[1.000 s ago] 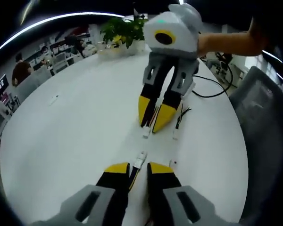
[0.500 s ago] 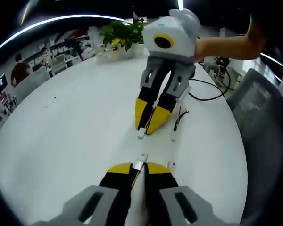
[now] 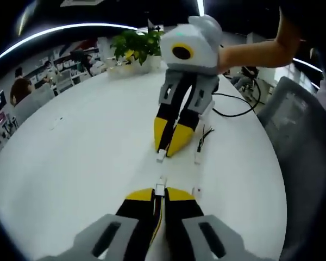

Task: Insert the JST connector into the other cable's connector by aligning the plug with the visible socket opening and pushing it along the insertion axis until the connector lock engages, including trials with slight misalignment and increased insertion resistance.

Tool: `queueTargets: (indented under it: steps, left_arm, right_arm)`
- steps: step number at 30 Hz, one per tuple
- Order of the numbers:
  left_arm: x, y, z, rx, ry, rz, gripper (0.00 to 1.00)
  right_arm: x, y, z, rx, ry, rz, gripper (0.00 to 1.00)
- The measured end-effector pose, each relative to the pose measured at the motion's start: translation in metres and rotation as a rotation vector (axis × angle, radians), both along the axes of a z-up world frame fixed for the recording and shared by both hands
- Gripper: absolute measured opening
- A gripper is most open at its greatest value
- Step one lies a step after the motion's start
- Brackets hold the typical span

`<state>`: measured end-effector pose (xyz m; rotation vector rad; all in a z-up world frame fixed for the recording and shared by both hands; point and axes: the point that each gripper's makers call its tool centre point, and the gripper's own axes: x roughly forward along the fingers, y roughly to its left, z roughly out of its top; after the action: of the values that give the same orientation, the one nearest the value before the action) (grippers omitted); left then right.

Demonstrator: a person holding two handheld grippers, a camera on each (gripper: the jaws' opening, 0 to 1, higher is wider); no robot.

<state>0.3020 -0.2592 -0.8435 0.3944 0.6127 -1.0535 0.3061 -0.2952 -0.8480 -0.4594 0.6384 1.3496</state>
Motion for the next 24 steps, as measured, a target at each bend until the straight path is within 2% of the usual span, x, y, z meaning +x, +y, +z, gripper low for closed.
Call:
queueTargets:
  steps: [5, 10, 11, 16, 24]
  left_arm:
    - [0.0006, 0.0001, -0.0001, -0.005, 0.021, 0.046, 0.01]
    - [0.0016, 0.0009, -0.0011, -0.003, 0.023, 0.053, 0.01]
    - [0.0023, 0.0014, -0.0013, -0.017, 0.041, 0.069, 0.0]
    - [0.0017, 0.001, -0.0012, -0.026, 0.027, 0.065, 0.0]
    - [0.001, 0.0026, -0.0009, 0.011, 0.033, 0.064, 0.0]
  right_arm:
    - [-0.0009, 0.0005, 0.0006, 0.0, 0.005, -0.006, 0.04]
    - [-0.0019, 0.0004, 0.0006, -0.007, 0.001, -0.008, 0.04]
    - [-0.0019, 0.0007, 0.0009, -0.009, 0.006, -0.012, 0.04]
    - [-0.0006, -0.0003, 0.0003, -0.012, 0.007, -0.017, 0.04]
    - [-0.0011, -0.0061, 0.0038, -0.046, 0.013, -0.021, 0.04]
